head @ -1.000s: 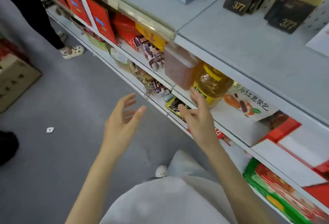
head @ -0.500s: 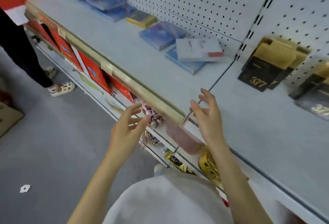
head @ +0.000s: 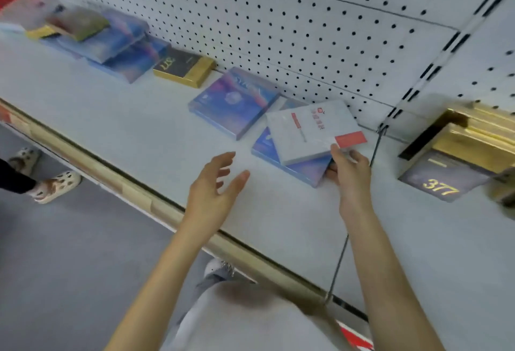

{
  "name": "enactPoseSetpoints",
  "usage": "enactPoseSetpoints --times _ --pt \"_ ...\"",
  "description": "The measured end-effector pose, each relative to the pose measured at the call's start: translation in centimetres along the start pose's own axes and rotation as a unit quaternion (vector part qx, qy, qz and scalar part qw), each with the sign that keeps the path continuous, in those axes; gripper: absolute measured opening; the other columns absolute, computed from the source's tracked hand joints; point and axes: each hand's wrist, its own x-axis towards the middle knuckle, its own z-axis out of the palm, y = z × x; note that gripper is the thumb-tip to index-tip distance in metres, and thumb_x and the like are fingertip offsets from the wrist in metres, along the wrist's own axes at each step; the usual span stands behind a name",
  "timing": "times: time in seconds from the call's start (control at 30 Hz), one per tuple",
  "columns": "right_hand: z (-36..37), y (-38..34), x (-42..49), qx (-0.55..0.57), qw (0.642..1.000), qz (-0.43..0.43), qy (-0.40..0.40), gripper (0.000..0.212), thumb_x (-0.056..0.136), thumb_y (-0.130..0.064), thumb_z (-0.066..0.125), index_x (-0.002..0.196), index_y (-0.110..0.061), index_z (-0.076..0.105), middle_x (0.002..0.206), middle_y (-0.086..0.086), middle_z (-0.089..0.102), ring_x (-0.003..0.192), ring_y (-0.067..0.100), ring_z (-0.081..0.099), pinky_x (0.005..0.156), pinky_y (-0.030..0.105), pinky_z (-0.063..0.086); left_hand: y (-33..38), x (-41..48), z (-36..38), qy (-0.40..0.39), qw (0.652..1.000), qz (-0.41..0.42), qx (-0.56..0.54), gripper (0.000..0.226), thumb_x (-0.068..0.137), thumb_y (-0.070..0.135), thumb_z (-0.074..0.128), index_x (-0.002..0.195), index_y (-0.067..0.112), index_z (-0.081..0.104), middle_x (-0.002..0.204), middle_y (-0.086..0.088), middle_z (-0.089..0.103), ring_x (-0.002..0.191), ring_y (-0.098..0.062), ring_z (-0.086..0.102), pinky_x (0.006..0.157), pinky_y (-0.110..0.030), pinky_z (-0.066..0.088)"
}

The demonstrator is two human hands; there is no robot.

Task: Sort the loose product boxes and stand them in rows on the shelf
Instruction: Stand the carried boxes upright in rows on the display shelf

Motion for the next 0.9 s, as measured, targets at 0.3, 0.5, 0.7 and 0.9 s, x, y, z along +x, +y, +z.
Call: enactPoseSetpoints --times 0.3,0.5,0.7,0.9 --pt "2.3 -1.4 -0.2 0.084 0.986 -0.028 0.141 0.015 0.086 0.002 0.066 0.093 -0.008 0.058 0.086 0.005 0.064 0.076 0.015 0.061 0.071 0.028 0.052 1.6 7.4 -0.3 -0.167 0.984 0.066 -0.01 0.047 0.086 0.039 0.063 0.131 0.028 0.05 0.125 0.012 0.053 0.111 -0.002 0.052 0.084 -0.008 0.04" --pt "2.7 -2.0 -6.2 0.064 0.984 -0.092 0.135 0.033 0.091 -0.005 0.06 0.122 -0.013 0.048 0.098 0.006 0.07 0.087 0.017 0.068 0.07 0.026 0.055 1.6 9.0 -2.1 -0.191 0.979 0.062 -0.036 0.036 0.087 0.037 0.061 0.12 0.038 0.045 0.109 0.029 0.051 0.102 0.011 0.052 0.076 -0.001 0.04" --pt "6.0 -0.1 -9.7 0.06 0.996 -0.044 0.041 0.024 0.093 -0.012 0.057 0.116 -0.015 0.059 0.095 0.003 0.075 0.089 0.019 0.071 0.071 0.028 0.056 -0.4 9.2 -3.6 -0.31 0.949 -0.034 -0.052 0.033 0.084 0.035 0.067 0.115 0.026 0.057 0.101 0.002 0.072 0.088 -0.012 0.069 0.079 -0.03 0.057" --pt "6.0 0.9 -7.7 -0.121 0.97 -0.1 0.188 0.021 0.092 -0.017 0.062 0.111 -0.011 0.068 0.114 0.007 0.068 0.109 0.023 0.063 0.095 0.032 0.049 -2.4 8.6 -6.8 -0.18 0.977 -0.045 -0.105 0.016 0.089 0.021 0.064 0.101 0.024 0.054 0.098 0.008 0.067 0.089 -0.01 0.066 0.072 -0.024 0.053"
